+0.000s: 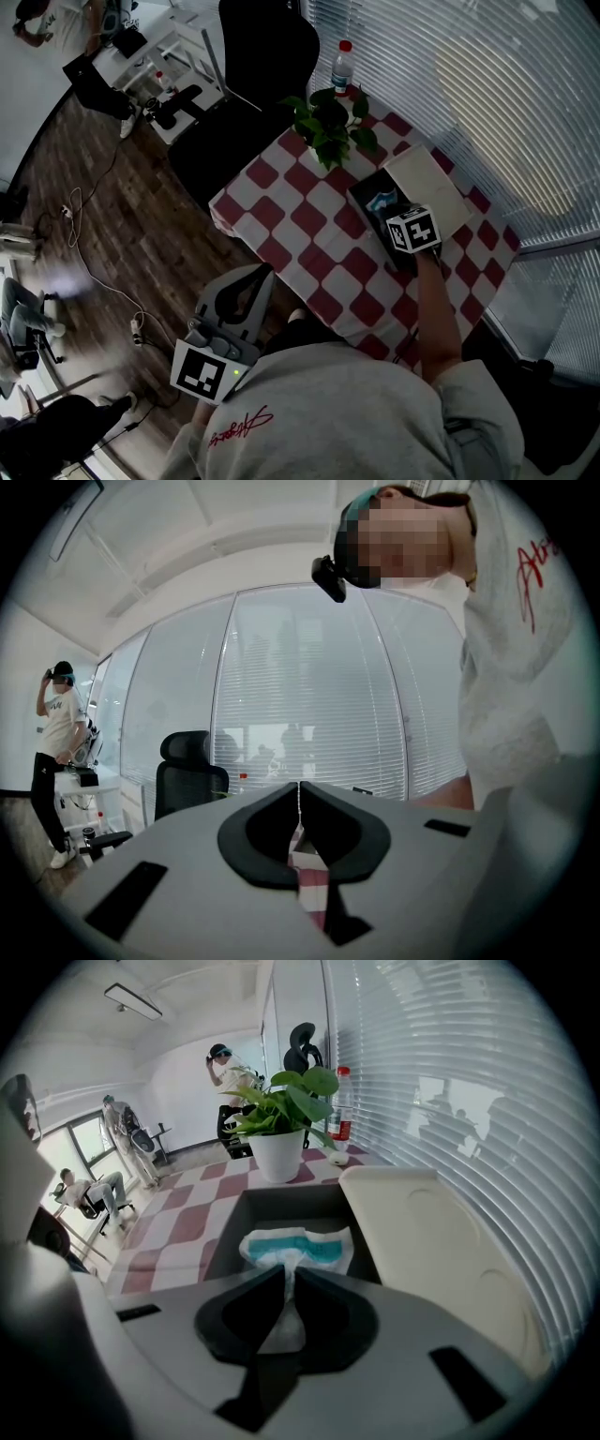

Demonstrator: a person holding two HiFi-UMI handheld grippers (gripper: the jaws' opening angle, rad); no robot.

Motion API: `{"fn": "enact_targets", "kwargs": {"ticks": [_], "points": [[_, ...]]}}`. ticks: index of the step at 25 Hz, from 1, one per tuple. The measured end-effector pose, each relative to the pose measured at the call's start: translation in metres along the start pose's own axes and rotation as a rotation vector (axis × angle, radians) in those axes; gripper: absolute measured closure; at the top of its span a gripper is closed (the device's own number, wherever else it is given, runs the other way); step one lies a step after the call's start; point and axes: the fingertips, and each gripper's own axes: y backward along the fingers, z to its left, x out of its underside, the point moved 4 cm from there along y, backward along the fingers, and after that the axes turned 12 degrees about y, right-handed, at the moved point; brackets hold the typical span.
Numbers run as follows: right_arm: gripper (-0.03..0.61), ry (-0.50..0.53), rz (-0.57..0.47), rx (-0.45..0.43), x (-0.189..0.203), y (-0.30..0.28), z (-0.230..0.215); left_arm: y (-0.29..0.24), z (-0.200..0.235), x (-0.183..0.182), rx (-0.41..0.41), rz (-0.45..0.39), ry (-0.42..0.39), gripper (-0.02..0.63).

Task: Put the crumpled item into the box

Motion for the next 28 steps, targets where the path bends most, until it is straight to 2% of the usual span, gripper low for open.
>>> {"fn": "enact_targets", "kwargs": {"ticks": [28], "points": [[0.531, 0.004, 0.030, -0.019, 0.002, -0.012, 0.002, 0.001, 0.005, 0.003, -0.003, 0.006, 0.031, 0.594]]}}
